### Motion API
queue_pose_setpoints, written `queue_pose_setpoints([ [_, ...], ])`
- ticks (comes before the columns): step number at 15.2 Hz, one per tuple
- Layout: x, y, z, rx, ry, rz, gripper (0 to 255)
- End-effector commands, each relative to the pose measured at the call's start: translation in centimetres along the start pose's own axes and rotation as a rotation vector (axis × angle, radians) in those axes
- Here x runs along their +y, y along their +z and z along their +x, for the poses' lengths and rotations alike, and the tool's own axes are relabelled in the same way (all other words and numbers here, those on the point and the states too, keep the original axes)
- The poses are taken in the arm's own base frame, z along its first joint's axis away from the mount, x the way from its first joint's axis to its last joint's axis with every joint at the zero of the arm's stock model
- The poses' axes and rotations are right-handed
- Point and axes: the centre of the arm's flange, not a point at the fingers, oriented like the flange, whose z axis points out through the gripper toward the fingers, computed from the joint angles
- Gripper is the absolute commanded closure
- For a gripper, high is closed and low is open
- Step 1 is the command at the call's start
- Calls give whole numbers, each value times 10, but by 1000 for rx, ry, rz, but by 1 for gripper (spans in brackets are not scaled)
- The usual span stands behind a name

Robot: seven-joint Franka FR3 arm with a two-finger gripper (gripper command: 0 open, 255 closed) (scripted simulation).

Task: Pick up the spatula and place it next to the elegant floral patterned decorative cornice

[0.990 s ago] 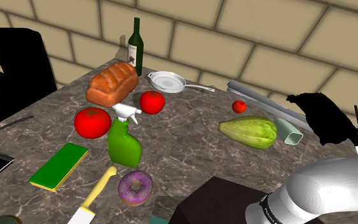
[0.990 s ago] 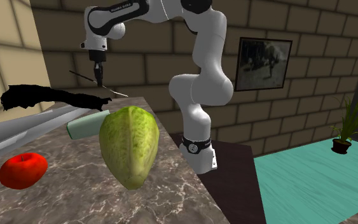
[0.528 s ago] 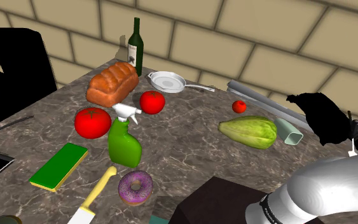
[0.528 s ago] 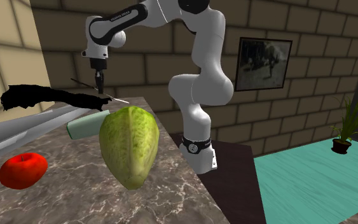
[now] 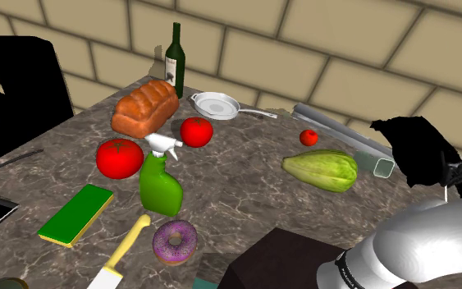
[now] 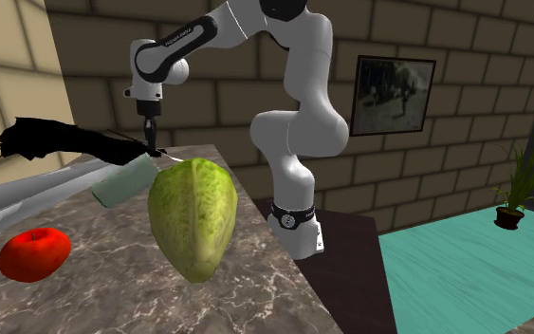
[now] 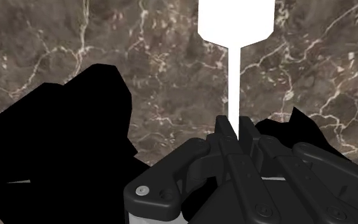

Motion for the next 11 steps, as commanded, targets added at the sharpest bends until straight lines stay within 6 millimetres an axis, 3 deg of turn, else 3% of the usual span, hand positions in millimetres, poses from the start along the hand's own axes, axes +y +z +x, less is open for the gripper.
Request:
queue_pose_setpoints([
  [1, 0, 11, -2, 0, 0, 0, 255],
  [9, 0, 56, -5, 0, 0, 0, 255],
  [11, 0, 56, -5, 0, 0, 0, 255],
])
